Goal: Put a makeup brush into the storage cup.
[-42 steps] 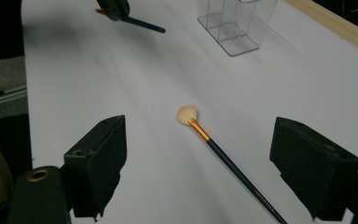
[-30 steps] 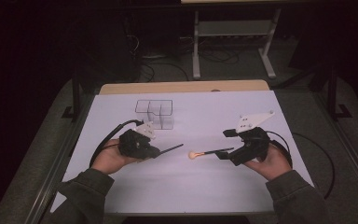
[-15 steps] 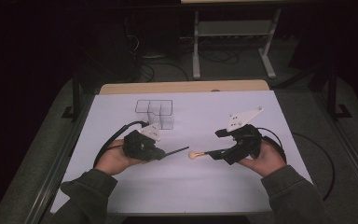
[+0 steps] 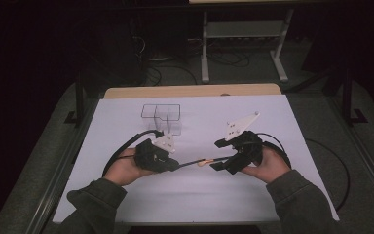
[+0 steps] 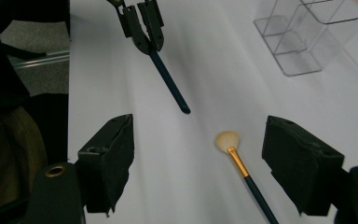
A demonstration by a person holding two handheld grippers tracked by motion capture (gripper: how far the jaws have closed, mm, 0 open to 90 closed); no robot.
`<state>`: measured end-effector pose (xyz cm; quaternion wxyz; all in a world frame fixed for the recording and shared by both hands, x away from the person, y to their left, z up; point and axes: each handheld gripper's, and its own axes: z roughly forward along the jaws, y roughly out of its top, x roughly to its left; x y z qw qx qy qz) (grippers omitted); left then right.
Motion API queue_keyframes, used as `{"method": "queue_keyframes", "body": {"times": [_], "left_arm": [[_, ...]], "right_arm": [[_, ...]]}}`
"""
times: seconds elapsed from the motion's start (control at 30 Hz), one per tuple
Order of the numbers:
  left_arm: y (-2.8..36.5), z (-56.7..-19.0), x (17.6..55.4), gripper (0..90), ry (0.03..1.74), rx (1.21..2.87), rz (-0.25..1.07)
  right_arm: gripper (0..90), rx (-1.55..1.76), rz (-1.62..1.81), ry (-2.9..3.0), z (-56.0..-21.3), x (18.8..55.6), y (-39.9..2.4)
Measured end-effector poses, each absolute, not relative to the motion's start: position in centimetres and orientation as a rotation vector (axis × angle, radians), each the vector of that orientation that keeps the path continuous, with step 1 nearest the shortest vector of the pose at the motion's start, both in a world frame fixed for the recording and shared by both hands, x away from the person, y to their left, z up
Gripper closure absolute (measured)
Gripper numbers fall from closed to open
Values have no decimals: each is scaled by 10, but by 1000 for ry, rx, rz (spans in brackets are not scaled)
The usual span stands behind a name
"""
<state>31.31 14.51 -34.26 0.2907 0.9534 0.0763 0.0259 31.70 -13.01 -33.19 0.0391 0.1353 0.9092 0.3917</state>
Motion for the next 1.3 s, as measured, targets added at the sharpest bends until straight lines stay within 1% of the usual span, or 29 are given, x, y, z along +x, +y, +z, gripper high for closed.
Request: {"method": "queue_keyframes", "body": {"times": [0.2, 0.27, 0.4, 0.57, 0.6, 0.63, 0.7, 0.73, 0.83, 0.87, 0.9, 1.0, 1.17, 1.3], "left_arm": [[133, -343, 306, 833, 134, 2544, 62], [131, -343, 305, 833, 126, 2544, 61], [122, -345, 302, 833, 84, 2543, 54], [114, -345, 296, 833, 37, 2551, 45], [113, -345, 296, 833, 34, 2547, 42], [113, -345, 296, 833, 34, 2547, 42], [109, -347, 295, 833, 21, 2547, 36], [109, -347, 295, 833, 21, 2547, 36], [106, -346, 294, 833, 7, 2543, 31], [106, -346, 294, 833, 7, 2543, 31], [106, -345, 294, 833, 1, 2538, 30], [104, -345, 292, 833, -11, 2540, 15], [101, -345, 291, 833, -33, 2548, 16], [99, -343, 291, 833, -45, 2550, 16]], "right_arm": [[301, 350, 1178, 2848, -335, 317, -122], [306, 338, 1173, 2855, -337, 317, -120], [369, 264, 1137, 2896, -341, 316, -114], [456, 247, 1110, 2945, -342, 312, -112], [476, 233, 1112, 2953, -343, 312, -112], [476, 233, 1112, 2953, -343, 312, -112], [518, 206, 1112, 2979, -346, 311, -109], [518, 206, 1112, 2979, -346, 311, -109], [575, 176, 1090, 3015, -348, 310, -106], [575, 176, 1090, 3015, -348, 310, -106], [611, 171, 1098, 3018, -348, 310, -108], [648, 163, 1105, 3019, -348, 310, -108], [707, 122, 1111, 3031, -349, 307, -105], [717, 114, 1104, 3053, -352, 306, -101]]}}
